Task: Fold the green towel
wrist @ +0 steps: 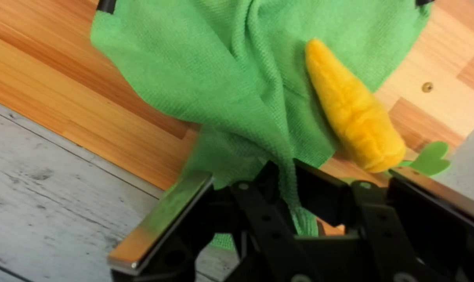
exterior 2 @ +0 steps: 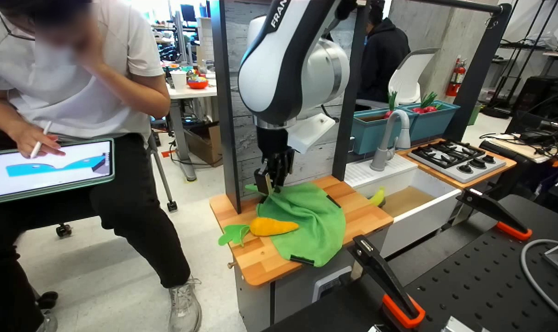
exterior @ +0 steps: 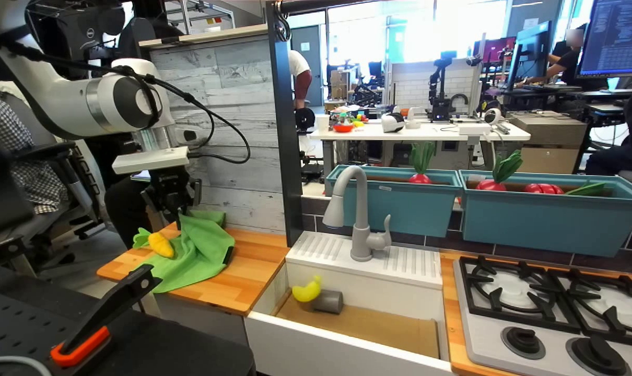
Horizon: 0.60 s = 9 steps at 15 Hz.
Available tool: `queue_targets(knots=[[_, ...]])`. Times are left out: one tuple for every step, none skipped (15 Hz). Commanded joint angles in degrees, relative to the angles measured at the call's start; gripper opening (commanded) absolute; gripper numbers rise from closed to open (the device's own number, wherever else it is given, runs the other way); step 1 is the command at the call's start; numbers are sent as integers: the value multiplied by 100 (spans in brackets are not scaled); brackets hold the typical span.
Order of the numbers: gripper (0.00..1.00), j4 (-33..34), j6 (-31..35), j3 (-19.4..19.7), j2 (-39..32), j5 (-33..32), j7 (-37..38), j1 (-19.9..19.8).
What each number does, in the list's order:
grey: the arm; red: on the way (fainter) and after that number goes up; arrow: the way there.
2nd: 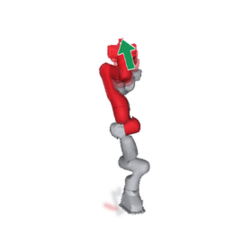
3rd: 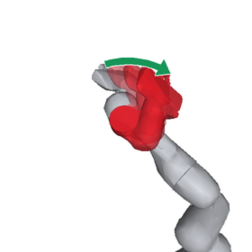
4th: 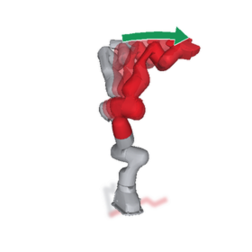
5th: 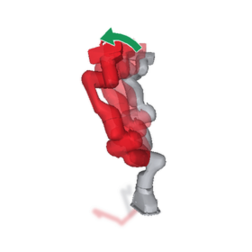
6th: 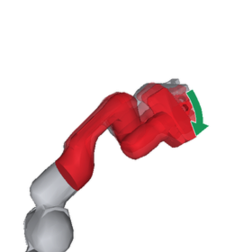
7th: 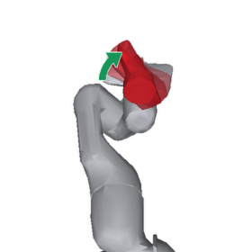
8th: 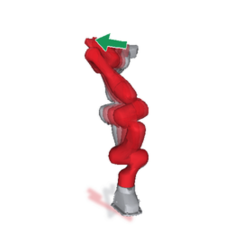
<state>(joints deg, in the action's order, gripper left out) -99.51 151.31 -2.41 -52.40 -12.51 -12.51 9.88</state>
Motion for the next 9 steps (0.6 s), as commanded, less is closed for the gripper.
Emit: queue_targets(knots=[[3,-116,-361,-183,57,-119,-300,-71],[3,-134,-431,-186,46,-126,-332,-64],[3,-146,-490,-188,20,-120,-360,-75],[3,-140,-575,-182,-13,-109,-380,-90],[3,-121,-646,-168,-55,-99,-386,-106],[3,-87,-695,-152,-112,-91,-381,-123],[3,-49,-769,-135,-172,-79,-367,-147],[3,-18,-817,-121,-222,-72,-358,-170],[3,18,-868,-113,-281,-61,-357,-202]])
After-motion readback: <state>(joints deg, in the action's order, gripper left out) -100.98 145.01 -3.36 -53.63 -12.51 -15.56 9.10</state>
